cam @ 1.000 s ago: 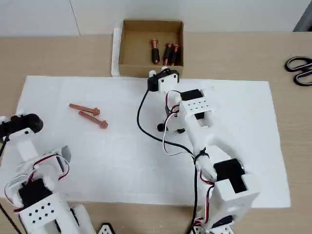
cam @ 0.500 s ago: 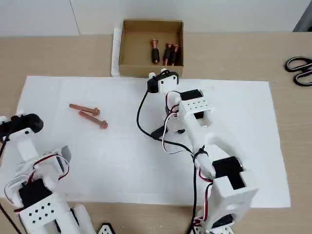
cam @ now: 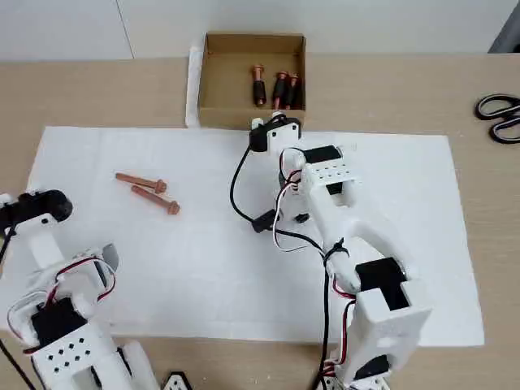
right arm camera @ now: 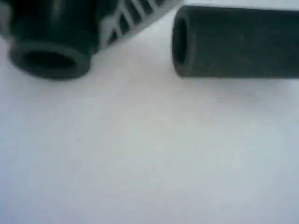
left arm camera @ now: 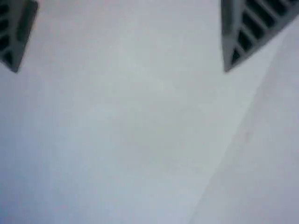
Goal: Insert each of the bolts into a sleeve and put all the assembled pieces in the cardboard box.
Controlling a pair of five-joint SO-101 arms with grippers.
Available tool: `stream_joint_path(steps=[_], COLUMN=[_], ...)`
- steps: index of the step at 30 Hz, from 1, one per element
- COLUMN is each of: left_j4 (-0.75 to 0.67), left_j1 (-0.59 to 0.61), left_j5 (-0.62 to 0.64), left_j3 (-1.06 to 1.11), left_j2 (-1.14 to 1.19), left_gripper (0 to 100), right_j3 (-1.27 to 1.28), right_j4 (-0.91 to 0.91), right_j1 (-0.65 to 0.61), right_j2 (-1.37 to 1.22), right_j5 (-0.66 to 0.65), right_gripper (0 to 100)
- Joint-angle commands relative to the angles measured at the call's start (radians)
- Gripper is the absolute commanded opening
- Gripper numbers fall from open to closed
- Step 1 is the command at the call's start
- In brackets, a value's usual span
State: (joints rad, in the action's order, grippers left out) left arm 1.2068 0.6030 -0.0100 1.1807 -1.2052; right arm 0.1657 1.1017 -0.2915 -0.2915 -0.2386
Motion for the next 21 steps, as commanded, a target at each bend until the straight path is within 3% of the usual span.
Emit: stream_joint_path(steps=[1, 17, 21], left_j4=[-0.023, -0.023, -0.023], left_j1=[0.000, 0.000, 0.000], left_j5=[-0.005, -0.005, -0.005], left_j3=[-0.005, -0.005, -0.005], left_j2=[-0.003, -0.002, -0.002], left_gripper=[26, 26, 26], right_j3=[0.002, -0.130, -0.129], right_j4=[0.033, 0.196, 0.196], right_j1=[0.016, 0.016, 0.025], right_j2=[-0.010, -0.008, -0.010], right_j5=[-0.009, -0.009, -0.011], right_gripper=[9.3, 10.2, 3.9])
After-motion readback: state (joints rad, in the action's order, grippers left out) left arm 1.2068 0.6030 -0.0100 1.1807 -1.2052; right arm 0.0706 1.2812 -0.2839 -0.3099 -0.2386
